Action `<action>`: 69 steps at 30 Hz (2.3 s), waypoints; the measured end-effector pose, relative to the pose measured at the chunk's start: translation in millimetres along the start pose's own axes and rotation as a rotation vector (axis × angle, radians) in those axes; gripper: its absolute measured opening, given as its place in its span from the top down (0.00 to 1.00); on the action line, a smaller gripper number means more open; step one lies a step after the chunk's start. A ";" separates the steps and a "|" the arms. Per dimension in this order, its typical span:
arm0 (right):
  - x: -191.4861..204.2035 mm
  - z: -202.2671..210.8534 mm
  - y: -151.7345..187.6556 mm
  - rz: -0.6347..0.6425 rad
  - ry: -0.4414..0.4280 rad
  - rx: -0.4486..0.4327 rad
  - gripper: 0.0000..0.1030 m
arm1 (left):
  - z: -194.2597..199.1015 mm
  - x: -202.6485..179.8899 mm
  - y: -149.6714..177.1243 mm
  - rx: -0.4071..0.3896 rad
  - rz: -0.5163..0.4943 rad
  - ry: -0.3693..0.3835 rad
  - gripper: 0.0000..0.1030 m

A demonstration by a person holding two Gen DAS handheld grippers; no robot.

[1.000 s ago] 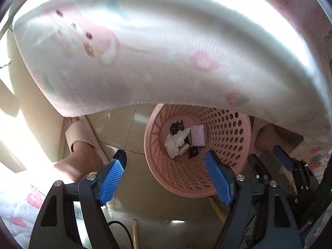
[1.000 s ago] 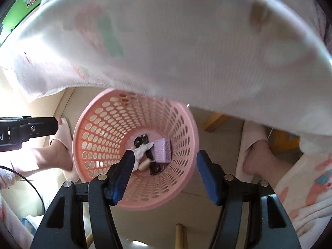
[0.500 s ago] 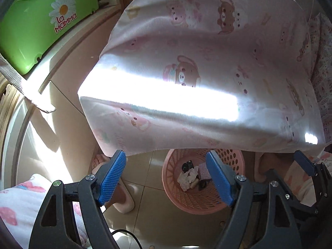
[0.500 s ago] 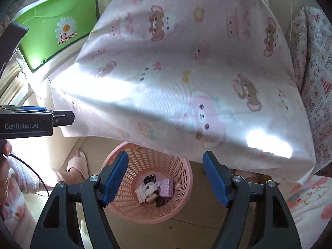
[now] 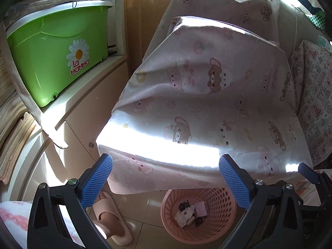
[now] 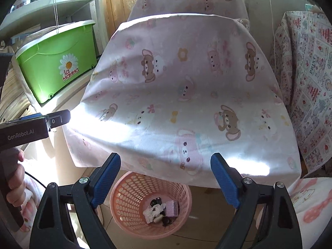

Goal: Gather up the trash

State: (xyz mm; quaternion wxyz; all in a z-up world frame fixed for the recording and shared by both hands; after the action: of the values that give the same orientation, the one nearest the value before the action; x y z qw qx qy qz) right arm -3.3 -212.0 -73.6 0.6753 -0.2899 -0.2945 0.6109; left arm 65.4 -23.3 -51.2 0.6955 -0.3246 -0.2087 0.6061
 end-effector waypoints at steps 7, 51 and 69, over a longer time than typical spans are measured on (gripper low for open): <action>2.3 14.6 -14.9 0.011 0.030 -0.092 0.00 | -4.2 0.3 -3.9 -0.005 -0.028 -0.040 0.01; -26.0 0.6 -18.8 -0.112 0.057 -0.031 0.00 | 18.3 -13.5 -14.8 -0.141 -0.042 -0.006 0.01; -17.5 6.5 -19.0 -0.016 0.108 -0.056 0.00 | 15.3 -22.9 -15.3 -0.152 -0.083 -0.023 0.01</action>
State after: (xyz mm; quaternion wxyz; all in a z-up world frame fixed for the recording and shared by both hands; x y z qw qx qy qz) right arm 2.9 -230.8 -55.8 0.6867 -0.3390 -0.2767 0.5804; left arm 61.6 -43.5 -27.3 0.6909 -0.3607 -0.2754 0.5628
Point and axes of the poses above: each gripper's, at about its wrist camera, not at the fingertips, and z roughly against the way its jaws point, x to its left, y to its underside, the point moved 6 cm from there along -z, roughly the way its jaws point, and after that the axes turned 4 degrees about y, right-handed, at the moved point
